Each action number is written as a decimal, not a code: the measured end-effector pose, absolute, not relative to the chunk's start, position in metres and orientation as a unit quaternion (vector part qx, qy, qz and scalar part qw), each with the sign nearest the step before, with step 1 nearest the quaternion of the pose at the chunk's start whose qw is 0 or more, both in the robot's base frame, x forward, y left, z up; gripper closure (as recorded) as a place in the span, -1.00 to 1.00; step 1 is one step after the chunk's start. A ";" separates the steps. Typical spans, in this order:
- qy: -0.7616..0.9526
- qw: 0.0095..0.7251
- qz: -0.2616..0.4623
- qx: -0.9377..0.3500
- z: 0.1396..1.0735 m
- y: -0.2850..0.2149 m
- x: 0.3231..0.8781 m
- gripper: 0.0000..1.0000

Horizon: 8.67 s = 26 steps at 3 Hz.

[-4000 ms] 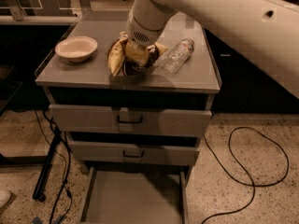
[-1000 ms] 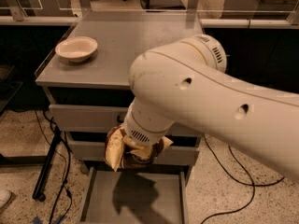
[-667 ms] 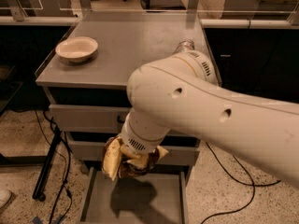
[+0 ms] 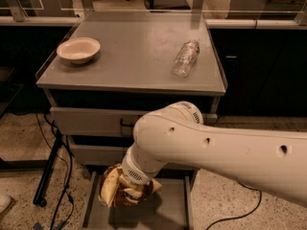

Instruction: Place brown chip bag into bottom drawer

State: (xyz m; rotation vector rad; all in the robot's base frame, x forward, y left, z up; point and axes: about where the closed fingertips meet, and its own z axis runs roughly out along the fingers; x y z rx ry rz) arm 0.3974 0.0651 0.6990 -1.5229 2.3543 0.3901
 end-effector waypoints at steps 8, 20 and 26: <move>0.854 0.092 0.185 -0.478 0.487 0.098 0.421 1.00; 0.897 0.105 0.198 -0.381 0.294 0.074 0.500 1.00; 0.885 0.062 0.216 -0.407 0.240 0.090 0.496 0.14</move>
Offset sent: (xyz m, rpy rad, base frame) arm -0.0005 0.0034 -0.0139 0.0157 0.0346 -0.0020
